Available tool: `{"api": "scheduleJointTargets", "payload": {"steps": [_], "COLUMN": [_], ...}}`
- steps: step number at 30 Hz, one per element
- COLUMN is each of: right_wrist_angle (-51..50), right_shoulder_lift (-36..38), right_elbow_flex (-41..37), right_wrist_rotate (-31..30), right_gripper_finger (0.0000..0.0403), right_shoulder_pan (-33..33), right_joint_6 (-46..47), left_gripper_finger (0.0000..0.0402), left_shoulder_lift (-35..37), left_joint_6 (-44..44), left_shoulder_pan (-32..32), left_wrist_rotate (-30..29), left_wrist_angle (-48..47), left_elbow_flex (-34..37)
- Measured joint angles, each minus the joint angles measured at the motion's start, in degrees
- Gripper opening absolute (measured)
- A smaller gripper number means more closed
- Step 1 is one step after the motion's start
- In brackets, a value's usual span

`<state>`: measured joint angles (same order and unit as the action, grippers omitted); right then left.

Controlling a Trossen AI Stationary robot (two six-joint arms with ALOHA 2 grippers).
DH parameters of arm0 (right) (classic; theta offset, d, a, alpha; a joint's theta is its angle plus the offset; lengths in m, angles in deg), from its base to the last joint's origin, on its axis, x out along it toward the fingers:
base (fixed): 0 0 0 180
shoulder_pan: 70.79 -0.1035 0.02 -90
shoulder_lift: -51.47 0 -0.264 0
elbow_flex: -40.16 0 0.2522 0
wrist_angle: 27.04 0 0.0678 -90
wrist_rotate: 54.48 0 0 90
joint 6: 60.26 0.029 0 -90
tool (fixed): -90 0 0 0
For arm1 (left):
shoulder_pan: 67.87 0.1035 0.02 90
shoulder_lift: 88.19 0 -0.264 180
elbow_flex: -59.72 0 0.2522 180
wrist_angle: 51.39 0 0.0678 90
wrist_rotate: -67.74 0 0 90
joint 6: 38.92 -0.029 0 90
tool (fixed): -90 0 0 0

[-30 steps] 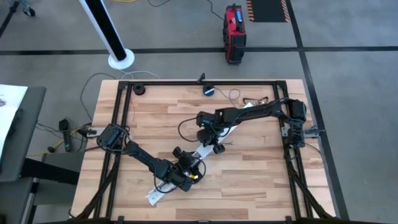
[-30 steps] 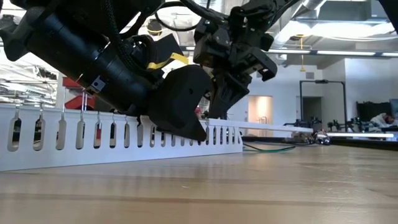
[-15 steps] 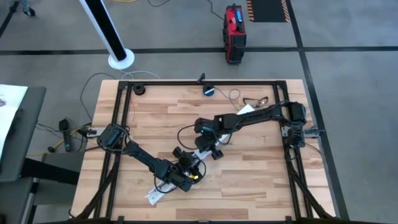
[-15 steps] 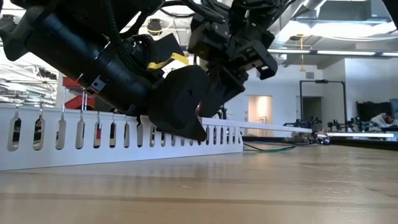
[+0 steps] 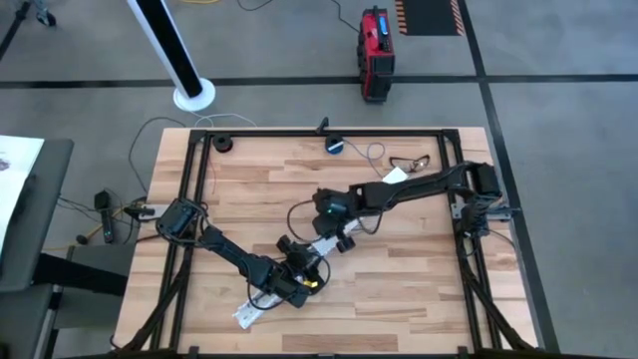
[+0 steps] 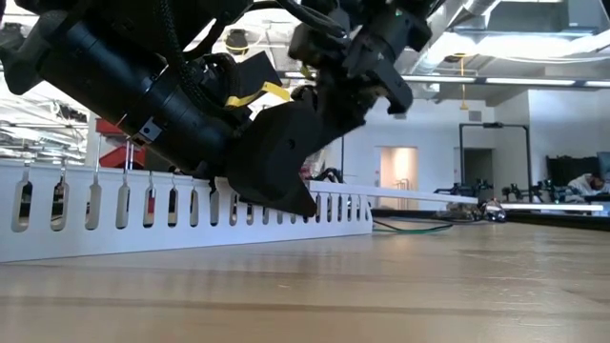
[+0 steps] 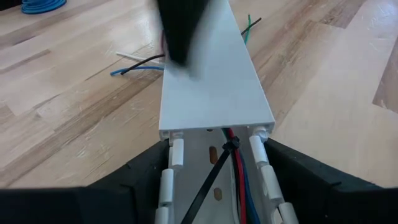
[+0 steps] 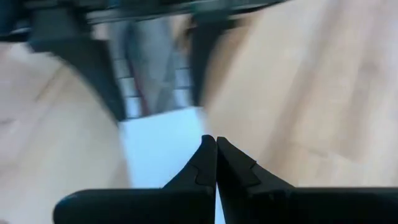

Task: Ziptie cables
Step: Close the white cable duct

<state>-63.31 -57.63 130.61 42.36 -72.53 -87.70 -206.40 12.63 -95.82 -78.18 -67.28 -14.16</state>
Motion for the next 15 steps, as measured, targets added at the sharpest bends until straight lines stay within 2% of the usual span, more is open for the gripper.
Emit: {"api": "scheduleJointTargets", "payload": {"steps": [7,15], "right_wrist_angle": [-0.6,-0.9], "right_shoulder_lift": [1.5,1.6], "right_elbow_flex": [-3.4,-4.4], "right_wrist_rotate": [-0.9,-1.1], "right_gripper_finger": [0.0000,0.0000], "right_shoulder_pan": [3.0,1.8], "right_joint_6": [0.3,0.7], "left_gripper_finger": [0.0231,0.0231], "left_shoulder_lift": [0.0,0.0], "left_joint_6": [-0.1,0.0], "left_shoulder_pan": [0.0,0.0], "left_wrist_rotate": [0.1,0.1], "left_wrist_angle": [0.0,0.0], "left_elbow_flex": [0.0,0.0]}}
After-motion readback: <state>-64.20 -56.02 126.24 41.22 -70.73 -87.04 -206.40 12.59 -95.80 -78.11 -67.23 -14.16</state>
